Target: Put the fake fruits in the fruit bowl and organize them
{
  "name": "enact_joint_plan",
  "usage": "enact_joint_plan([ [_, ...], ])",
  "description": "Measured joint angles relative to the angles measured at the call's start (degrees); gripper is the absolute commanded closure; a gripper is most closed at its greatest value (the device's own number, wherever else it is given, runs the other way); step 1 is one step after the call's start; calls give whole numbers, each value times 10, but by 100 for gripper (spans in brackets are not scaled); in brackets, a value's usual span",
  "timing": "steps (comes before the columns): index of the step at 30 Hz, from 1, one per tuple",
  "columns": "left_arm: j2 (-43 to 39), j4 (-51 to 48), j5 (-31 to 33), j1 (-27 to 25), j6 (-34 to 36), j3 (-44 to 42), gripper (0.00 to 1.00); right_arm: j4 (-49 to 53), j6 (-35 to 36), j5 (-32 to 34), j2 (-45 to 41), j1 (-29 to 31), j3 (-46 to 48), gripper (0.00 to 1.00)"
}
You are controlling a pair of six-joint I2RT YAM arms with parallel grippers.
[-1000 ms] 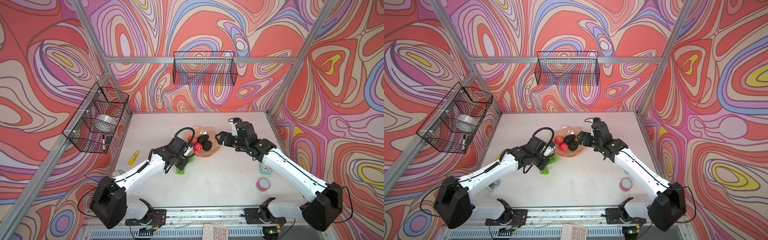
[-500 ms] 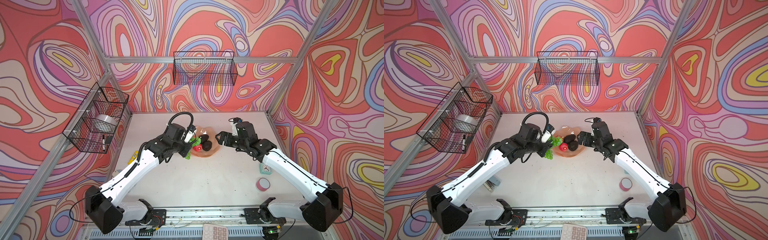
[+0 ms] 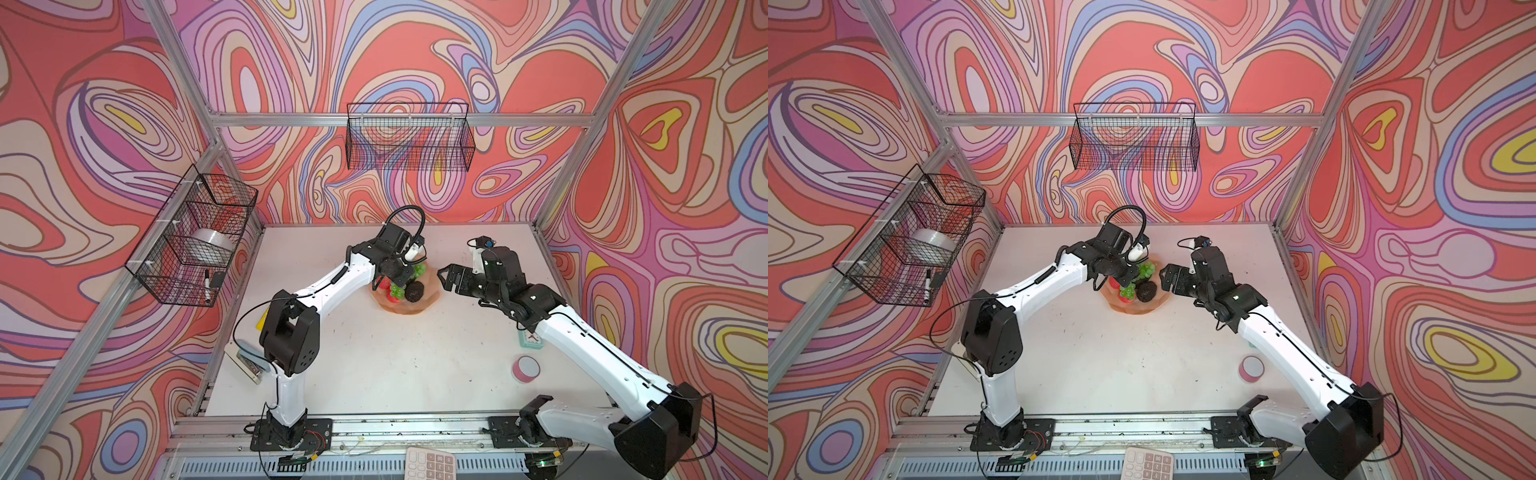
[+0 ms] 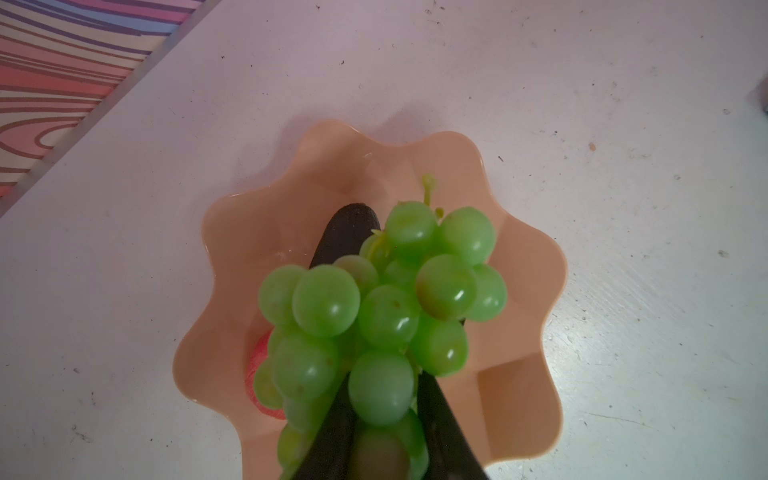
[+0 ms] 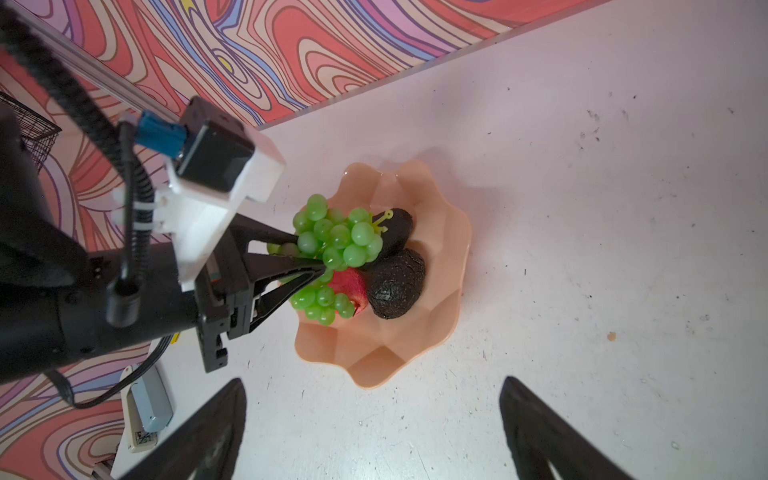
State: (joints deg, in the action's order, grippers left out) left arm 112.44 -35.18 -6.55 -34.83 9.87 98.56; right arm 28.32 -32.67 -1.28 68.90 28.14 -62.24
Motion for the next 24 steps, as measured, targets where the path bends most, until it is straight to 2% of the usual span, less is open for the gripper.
enact_joint_plan([
  [7, 29, -25, 12, 1, -6, 29, 41, 0, 0, 4, 0, 0, 0, 2],
  [16, 30, -28, 9, 3, -21, 29, 0, 0, 1, 9, -1, -1, 0, 2],
  [24, 0, -7, -16, 11, -41, -1, 0, 9, 15, 25, -3, -9, -1, 2],
])
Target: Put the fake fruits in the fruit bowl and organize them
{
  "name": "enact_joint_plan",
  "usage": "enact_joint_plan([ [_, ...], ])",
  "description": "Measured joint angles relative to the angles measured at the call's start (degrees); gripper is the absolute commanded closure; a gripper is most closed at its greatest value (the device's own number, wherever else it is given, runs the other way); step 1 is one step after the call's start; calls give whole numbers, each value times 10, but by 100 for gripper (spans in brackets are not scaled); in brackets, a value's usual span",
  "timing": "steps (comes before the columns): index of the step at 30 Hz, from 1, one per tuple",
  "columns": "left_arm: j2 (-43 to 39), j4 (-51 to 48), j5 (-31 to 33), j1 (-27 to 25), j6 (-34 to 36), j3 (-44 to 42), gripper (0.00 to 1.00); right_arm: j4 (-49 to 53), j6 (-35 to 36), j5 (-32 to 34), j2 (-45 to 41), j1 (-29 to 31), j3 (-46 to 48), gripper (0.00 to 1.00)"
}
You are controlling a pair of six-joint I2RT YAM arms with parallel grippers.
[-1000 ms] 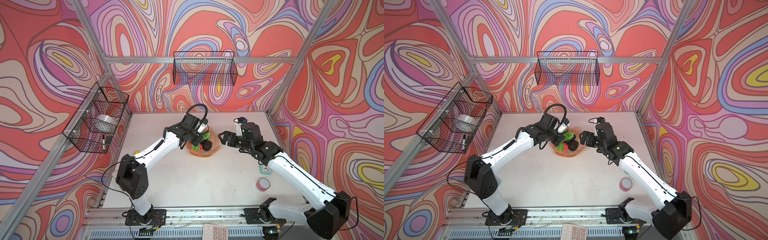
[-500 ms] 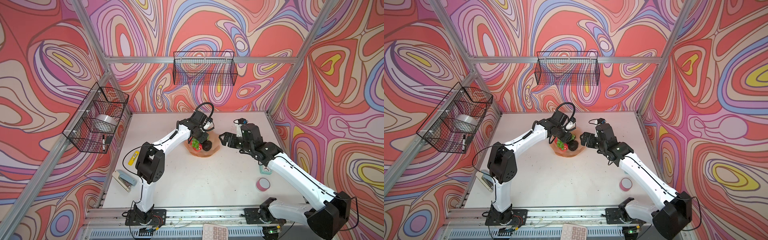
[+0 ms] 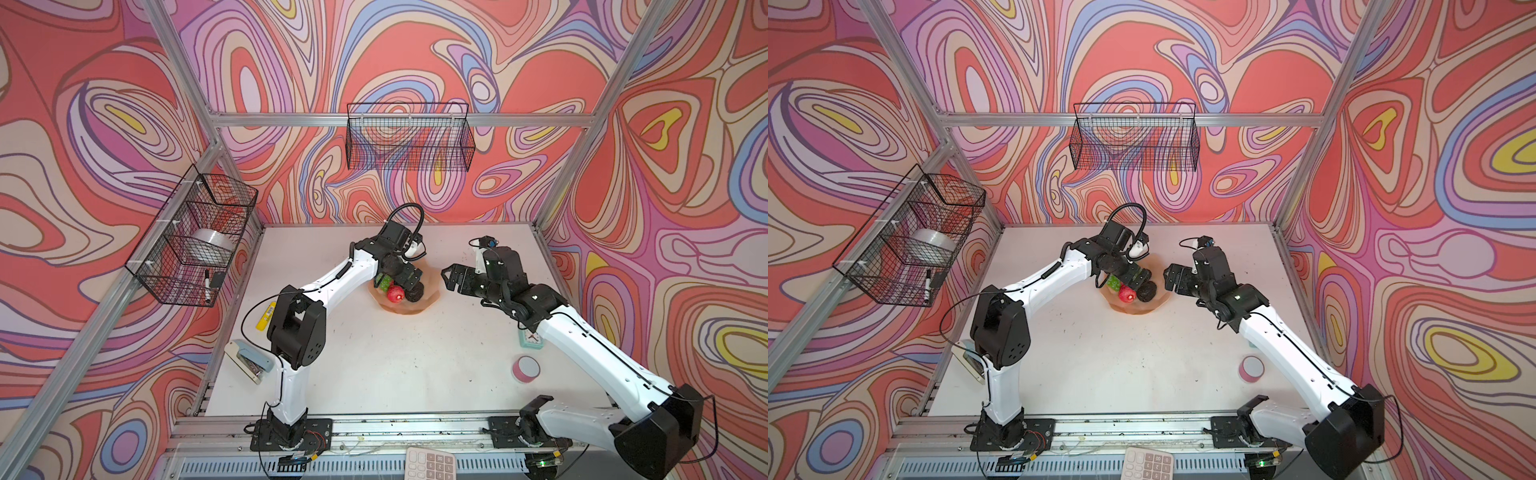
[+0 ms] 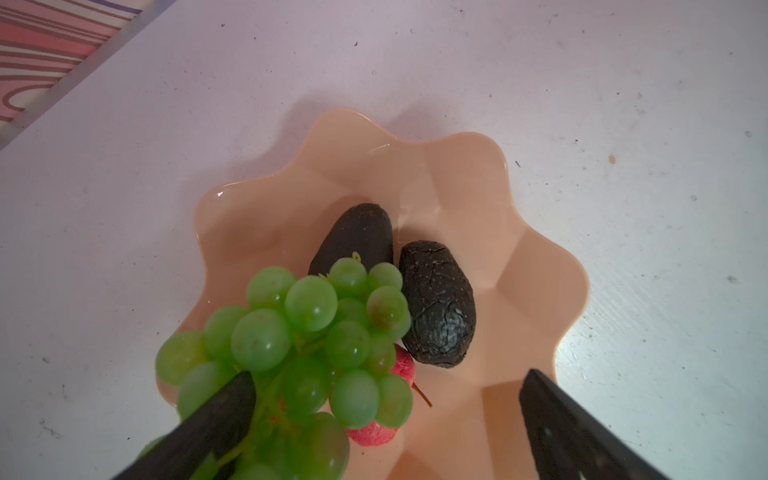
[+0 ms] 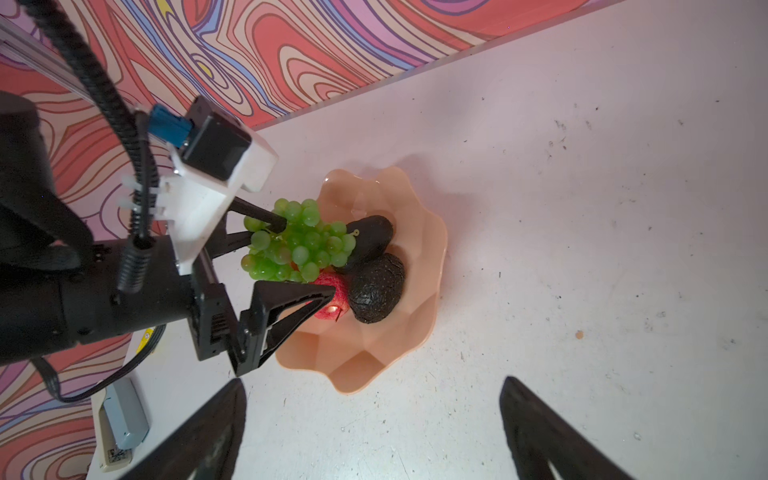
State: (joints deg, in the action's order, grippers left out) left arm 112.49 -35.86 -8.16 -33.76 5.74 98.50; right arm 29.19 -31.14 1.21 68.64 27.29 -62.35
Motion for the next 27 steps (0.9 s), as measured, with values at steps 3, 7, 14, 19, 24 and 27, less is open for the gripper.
enact_joint_plan([
  [3, -20, 10, -17, 4, -11, -10, 0, 0, 5, 3, 0, 0, 0, 2],
  [7, -59, 56, -22, 5, -13, -54, 0, 0, 7, 4, 0, -2, 0, 2],
  [14, -167, 244, -60, 8, 22, -264, 0, 0, 10, 4, 0, -4, 0, 2],
  [19, -159, 268, -144, 27, 21, -251, 0, -1, 11, 3, 0, -4, 0, 2],
  [24, -125, 233, -198, 41, 13, -160, 1, -1, 11, 4, -3, -7, 2, 2],
  [27, -108, 221, -255, 50, -2, -127, 2, -2, 12, 3, -8, -9, 5, 2],
])
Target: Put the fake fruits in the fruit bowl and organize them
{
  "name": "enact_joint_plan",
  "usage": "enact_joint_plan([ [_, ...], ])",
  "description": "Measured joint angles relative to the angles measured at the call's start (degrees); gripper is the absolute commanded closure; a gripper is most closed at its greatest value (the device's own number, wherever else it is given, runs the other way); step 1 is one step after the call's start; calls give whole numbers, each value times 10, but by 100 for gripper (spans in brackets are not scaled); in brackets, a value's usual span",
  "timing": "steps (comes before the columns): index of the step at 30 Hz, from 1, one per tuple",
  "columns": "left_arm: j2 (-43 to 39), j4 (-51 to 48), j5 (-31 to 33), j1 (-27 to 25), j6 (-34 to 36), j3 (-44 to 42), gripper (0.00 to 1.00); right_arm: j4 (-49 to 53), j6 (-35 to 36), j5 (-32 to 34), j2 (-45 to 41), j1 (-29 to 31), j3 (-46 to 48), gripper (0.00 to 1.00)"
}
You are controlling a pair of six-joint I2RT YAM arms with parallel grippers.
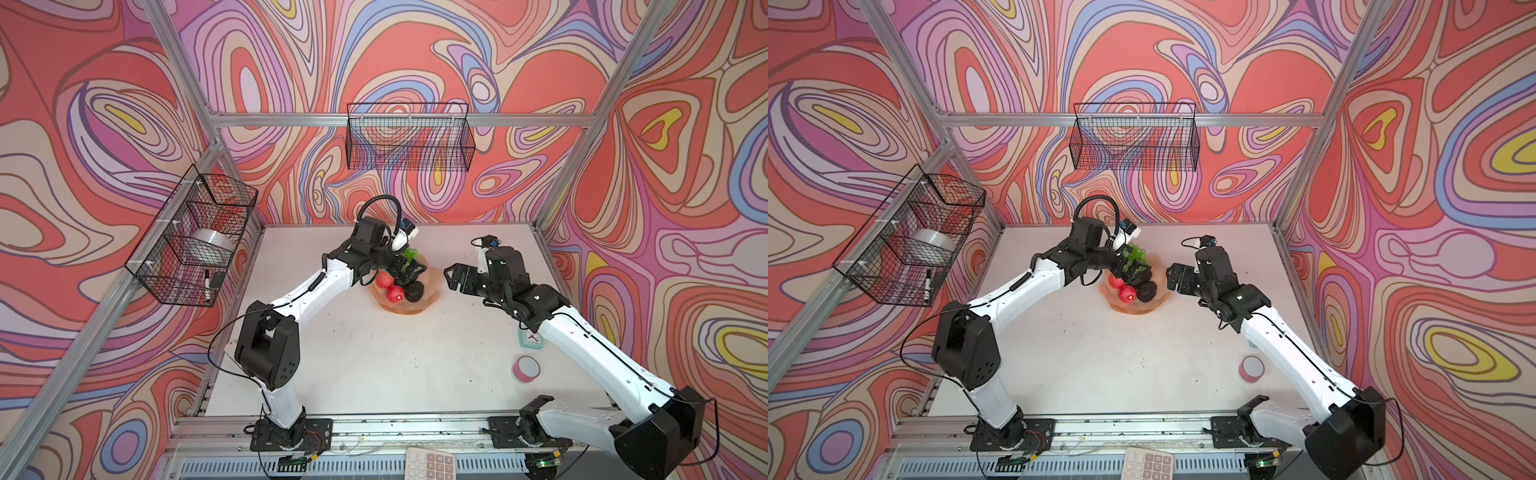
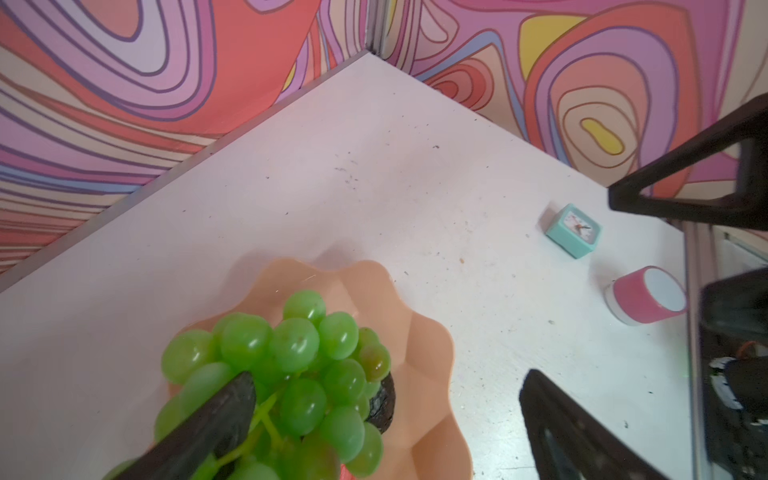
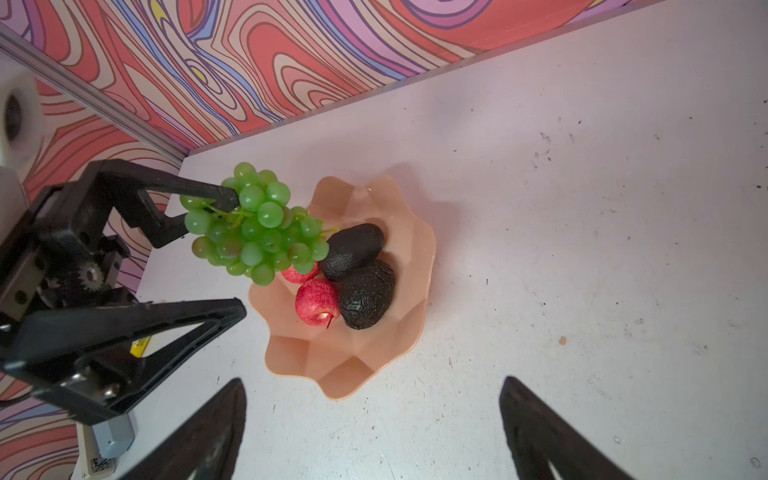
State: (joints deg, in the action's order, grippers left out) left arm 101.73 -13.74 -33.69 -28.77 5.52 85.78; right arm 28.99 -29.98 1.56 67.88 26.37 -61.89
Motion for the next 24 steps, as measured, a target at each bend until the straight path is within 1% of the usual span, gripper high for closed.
enact_joint_plan([
  [4, 7, 2, -87, 18, -39, -2, 1, -8, 2, -7, -8, -6, 8, 2],
  [7, 5, 13, -127, 29, -54, -14, 0, -25, 1, -28, -9, -17, 21, 3],
  [10, -4, 37, -158, 34, -70, -43, 0, -43, -2, -57, -4, -33, 28, 3],
  [16, -16, 80, -200, 34, -95, -83, 0, -102, -13, -124, 41, -43, 29, 4],
  [24, -44, 143, -221, 38, -120, -121, 0, -167, -45, -201, 94, -43, 30, 7],
])
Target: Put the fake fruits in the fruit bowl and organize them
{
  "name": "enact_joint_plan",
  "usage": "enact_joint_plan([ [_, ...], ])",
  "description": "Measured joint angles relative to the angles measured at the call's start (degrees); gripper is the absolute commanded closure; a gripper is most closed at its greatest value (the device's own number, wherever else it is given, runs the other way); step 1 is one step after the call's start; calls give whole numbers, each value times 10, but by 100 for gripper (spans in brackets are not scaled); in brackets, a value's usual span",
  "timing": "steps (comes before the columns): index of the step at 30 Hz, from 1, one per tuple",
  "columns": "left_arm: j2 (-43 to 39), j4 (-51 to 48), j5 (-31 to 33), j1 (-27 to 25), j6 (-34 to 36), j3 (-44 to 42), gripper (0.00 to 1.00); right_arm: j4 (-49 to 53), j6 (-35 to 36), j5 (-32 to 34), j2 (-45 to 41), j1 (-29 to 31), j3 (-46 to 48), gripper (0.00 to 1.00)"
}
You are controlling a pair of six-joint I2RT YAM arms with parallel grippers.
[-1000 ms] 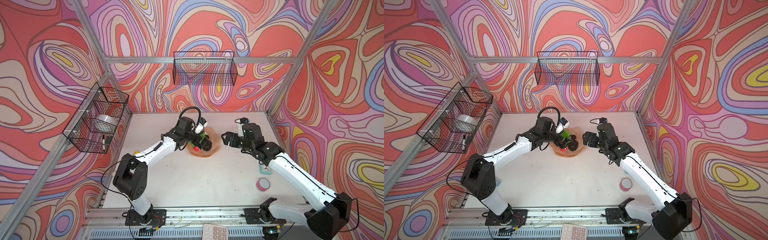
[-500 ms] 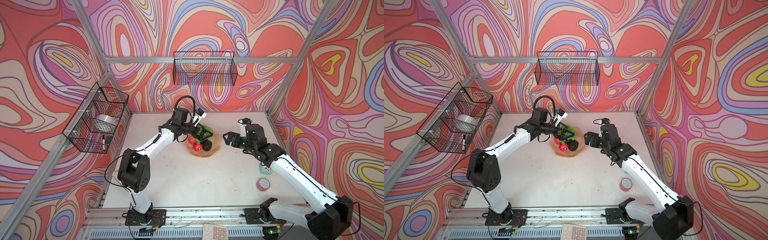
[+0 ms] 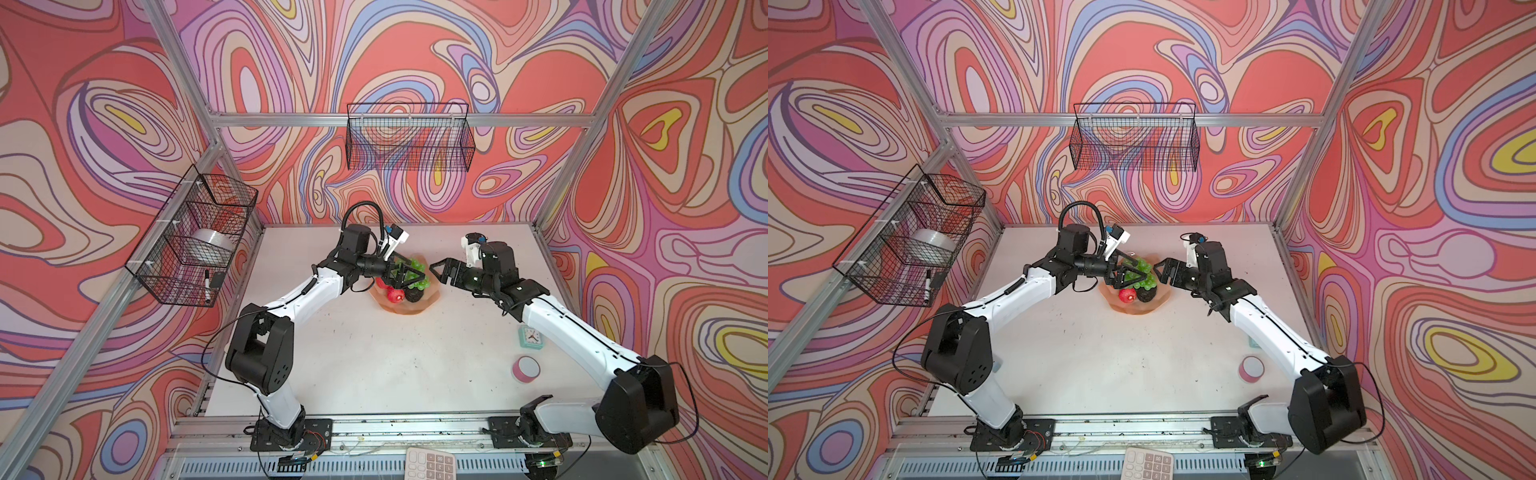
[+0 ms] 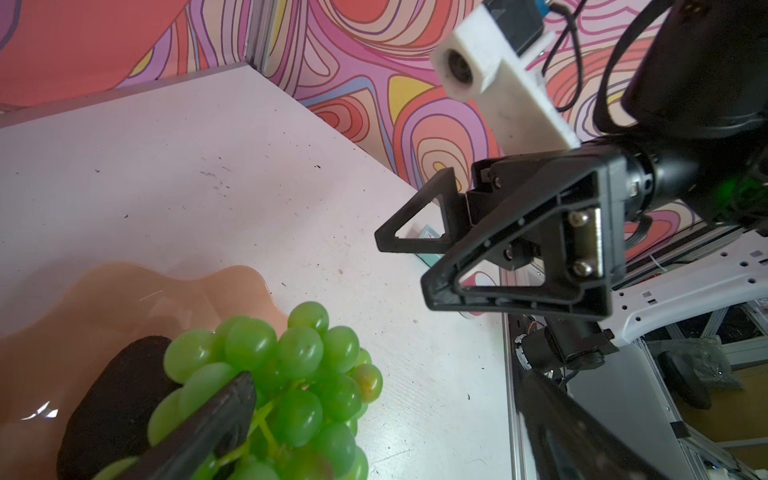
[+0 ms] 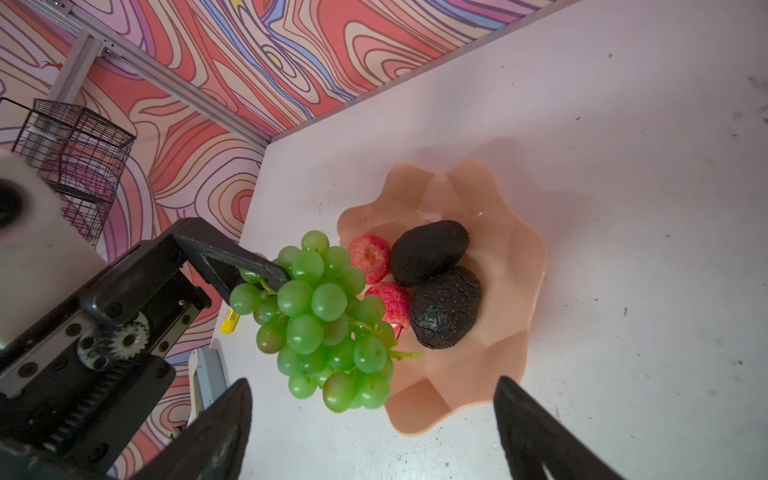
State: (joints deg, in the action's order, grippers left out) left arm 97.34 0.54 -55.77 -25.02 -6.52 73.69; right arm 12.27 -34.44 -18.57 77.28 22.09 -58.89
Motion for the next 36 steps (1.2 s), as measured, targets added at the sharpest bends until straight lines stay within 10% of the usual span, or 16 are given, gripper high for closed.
enact_joint_plan([
  [36, -16, 459, -135, 37, -288, -116, 0, -47, -51, -1, 59, 1, 30, 11],
])
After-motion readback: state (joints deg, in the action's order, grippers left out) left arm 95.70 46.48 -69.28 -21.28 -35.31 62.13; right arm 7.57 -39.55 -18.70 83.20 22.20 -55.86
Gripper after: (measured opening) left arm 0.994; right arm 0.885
